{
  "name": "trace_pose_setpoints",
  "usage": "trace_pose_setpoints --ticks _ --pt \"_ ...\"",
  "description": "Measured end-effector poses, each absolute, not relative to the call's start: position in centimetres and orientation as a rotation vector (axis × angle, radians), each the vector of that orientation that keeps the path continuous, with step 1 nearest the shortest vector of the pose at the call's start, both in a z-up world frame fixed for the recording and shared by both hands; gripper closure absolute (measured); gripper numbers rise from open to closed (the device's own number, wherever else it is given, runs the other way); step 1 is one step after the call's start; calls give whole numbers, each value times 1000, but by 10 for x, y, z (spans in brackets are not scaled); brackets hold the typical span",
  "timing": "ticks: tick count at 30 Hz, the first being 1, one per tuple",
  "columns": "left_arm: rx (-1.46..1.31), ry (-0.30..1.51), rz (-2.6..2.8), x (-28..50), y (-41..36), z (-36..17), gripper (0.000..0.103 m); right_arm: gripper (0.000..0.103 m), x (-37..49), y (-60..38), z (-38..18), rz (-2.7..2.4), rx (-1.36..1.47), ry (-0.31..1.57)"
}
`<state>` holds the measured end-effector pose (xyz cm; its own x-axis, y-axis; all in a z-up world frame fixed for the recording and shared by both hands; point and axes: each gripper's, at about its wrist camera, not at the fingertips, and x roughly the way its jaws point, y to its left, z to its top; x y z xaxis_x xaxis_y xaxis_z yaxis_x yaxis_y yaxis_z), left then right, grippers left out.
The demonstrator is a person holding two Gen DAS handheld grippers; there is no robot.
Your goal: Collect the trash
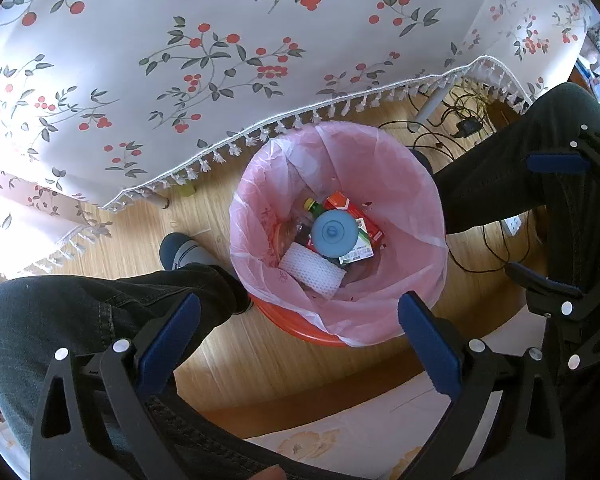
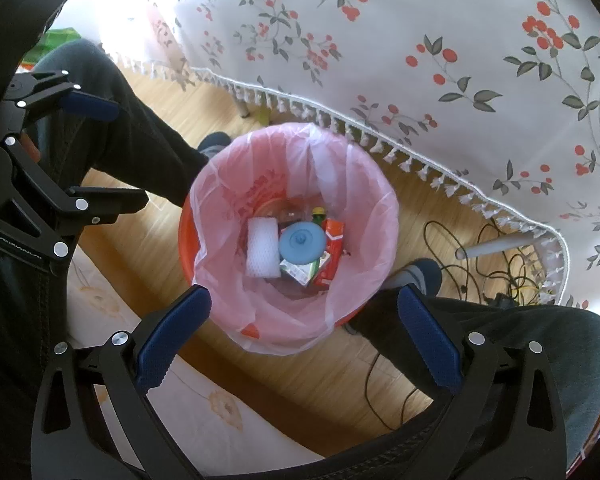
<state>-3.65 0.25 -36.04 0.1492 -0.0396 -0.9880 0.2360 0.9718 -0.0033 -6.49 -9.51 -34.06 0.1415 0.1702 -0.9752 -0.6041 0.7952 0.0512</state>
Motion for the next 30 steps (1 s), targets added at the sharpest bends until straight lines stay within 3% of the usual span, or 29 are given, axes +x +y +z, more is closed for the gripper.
trace_pose_setpoints --ticks 30 --pt "218 1398 -233 -39 -3 -361 5 6 -65 -96 -342 584 -398 1321"
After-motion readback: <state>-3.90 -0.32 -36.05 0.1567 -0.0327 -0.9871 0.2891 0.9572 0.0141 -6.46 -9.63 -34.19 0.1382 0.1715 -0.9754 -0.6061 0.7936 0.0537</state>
